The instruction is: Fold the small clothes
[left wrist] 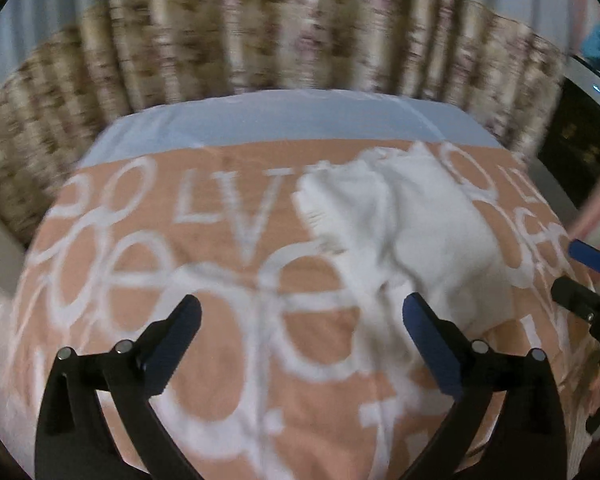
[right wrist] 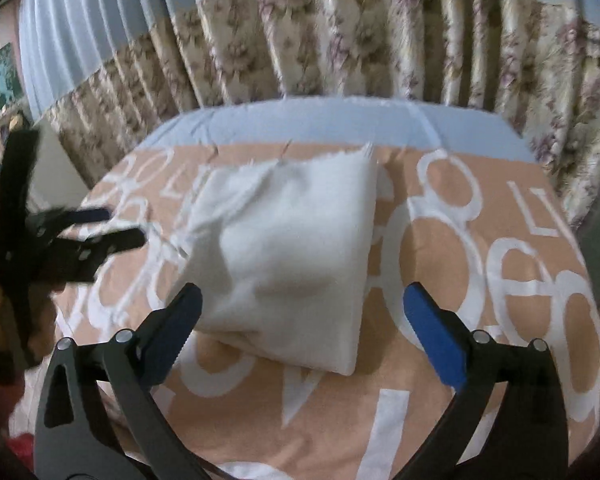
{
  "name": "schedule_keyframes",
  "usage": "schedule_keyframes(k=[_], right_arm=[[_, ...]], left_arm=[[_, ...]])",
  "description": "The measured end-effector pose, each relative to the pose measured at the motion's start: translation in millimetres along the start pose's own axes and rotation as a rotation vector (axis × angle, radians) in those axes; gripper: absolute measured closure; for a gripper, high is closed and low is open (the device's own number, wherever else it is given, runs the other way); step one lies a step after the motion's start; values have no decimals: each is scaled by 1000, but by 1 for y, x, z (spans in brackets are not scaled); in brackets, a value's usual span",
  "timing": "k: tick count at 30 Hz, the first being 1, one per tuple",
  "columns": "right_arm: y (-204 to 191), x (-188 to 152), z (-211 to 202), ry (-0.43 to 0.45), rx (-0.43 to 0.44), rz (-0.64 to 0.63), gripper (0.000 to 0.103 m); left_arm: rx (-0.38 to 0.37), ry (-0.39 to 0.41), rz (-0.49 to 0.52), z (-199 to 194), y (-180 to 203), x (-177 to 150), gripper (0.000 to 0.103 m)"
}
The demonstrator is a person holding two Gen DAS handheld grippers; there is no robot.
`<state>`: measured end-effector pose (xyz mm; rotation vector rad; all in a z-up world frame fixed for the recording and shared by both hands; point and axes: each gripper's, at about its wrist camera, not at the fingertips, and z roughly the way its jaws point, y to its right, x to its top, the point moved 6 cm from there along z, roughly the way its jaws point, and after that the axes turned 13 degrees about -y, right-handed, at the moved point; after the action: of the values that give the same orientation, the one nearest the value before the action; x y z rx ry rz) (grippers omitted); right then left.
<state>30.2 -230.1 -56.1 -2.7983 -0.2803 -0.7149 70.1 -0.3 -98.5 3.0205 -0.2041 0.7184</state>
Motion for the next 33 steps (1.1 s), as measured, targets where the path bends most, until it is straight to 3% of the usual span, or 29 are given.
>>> schedule_keyframes(k=[3,5,8,14,18,33], right_arm=[[-5,-2,-5,-7,-61,38,3],[-9,-8,-6,-10,-118,71,3],[-20,-16,-6,0,-138,72,3],[-40,-24,-31,74,-214,93,3],[-44,-27,-43,82,-197,115,3],[-74,-38,-123,242,-302,84,3]], left_arm=[[26,-14,-57,-14,-8,-14,2],[3,-11,-107,-24,-14,-28,2],[15,-2,-138,-34,-16,-41,2],[110,60,-89,-66,-7,-62,2],[186,97,-34,-81,4,-71,2],[118,239,-94,-153,6,-78,2]])
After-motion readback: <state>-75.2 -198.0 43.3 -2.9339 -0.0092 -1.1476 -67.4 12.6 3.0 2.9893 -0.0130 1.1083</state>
